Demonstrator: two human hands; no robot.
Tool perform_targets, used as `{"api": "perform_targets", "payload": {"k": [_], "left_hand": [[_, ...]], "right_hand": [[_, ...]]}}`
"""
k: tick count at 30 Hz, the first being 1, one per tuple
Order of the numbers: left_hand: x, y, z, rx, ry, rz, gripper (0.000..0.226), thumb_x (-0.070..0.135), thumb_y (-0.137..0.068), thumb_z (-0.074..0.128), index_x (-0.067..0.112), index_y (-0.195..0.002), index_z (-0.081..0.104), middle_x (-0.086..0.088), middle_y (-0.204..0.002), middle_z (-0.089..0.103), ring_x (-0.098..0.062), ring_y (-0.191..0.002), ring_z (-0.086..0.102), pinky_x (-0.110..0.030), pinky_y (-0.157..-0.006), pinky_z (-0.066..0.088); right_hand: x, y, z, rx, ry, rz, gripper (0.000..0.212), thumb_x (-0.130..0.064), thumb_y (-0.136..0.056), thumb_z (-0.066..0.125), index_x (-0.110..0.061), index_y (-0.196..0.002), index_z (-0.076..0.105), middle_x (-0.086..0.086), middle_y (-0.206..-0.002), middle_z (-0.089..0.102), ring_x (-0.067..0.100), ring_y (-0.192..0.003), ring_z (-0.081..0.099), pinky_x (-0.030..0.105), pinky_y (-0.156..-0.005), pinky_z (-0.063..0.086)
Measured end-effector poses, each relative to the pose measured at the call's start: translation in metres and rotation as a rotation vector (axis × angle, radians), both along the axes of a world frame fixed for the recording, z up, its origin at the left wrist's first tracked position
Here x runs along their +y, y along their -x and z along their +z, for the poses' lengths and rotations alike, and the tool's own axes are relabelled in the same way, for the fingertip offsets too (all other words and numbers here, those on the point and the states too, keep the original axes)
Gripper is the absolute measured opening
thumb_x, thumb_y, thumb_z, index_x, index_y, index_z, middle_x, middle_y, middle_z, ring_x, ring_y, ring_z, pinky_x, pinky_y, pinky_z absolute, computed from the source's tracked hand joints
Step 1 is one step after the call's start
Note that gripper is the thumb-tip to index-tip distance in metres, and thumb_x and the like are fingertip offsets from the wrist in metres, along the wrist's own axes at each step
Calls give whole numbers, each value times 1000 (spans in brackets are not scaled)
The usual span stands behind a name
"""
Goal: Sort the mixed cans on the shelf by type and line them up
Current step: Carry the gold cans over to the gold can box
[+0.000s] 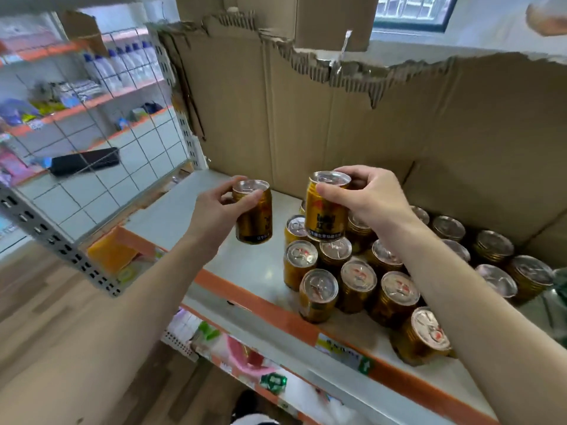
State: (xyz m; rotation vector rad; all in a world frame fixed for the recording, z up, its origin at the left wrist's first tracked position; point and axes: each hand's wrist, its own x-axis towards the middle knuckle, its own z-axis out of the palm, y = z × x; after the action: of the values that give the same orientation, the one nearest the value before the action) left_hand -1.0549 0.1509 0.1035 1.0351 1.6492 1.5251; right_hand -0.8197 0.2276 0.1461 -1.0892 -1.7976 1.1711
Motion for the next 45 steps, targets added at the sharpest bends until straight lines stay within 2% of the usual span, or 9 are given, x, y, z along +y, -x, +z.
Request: {"api": "perform_targets", "payload": {"k": [7,11,17,22,27,32,35,39,45], "left_hand": [[61,56,-8,263,-4,-137,37,30,-81,81,35,-114,67,8,-111,66,9,-96,58,-7,-75,43],[93,79,-18,373,11,-180,50,37,-77,83,26,-124,67,9,-114,66,-2,-103,61,-12,-79,46],[121,93,-38,347,48,-284,54,21,-72,87,20,-122,67,18,-97,65,27,-79,55,4,-65,39],[135,98,-61,382,91,-400,43,18,-70,88,27,-106,65,24,-91,64,20,-83,58,0,-69,41],[142,98,-71,378,119,-454,49,21,-68,90,23,-111,67,19,-95,66,10,-91,58,-3,-72,42],[140,97,-75,411,107,-501,53,23,-65,92,18,-113,69,12,-98,68,13,-89,58,-1,-76,42],[138,97,-77,416,116,-528,53,27,-65,91,23,-112,68,13,-102,68,16,-96,56,-9,-81,45],[135,93,-78,459,88,-555,45,28,-67,90,34,-104,66,22,-95,66,16,-95,56,-6,-75,42],[135,82,-80,448,91,-571,50,30,-67,90,26,-112,69,15,-101,69,11,-98,57,-14,-82,48]], "right_hand": [[53,63,-19,-67,-74,-157,62,-56,-53,85,-22,-103,72,-8,-97,74,7,-95,69,38,-88,58],[76,92,-31,-128,-128,-220,60,-56,-58,83,-23,-106,70,-10,-98,73,7,-96,67,34,-87,57],[98,114,-57,-330,-151,-262,40,-42,-65,86,-22,-96,72,-10,-88,72,6,-85,67,24,-74,52],[103,117,-77,-561,-202,-253,43,-58,-64,75,-23,-90,70,-7,-84,71,14,-82,65,37,-81,52],[108,121,-88,-834,-247,-251,52,-67,-71,67,-29,-106,67,-4,-105,71,21,-109,59,47,-113,29],[108,122,-93,-922,-231,-240,48,-61,-76,68,-27,-109,66,-4,-131,58,11,-138,34,55,-118,3],[109,123,-97,-926,-201,-244,43,-61,-78,64,-27,-105,65,-4,-117,64,16,-129,45,55,-117,7],[106,118,-99,-879,-186,-218,64,-55,-83,67,-26,-138,52,4,-142,52,24,-137,40,48,-117,24],[88,101,-94,-790,-215,-220,59,-46,-92,60,-24,-145,46,2,-148,49,21,-142,35,48,-116,30]]}}
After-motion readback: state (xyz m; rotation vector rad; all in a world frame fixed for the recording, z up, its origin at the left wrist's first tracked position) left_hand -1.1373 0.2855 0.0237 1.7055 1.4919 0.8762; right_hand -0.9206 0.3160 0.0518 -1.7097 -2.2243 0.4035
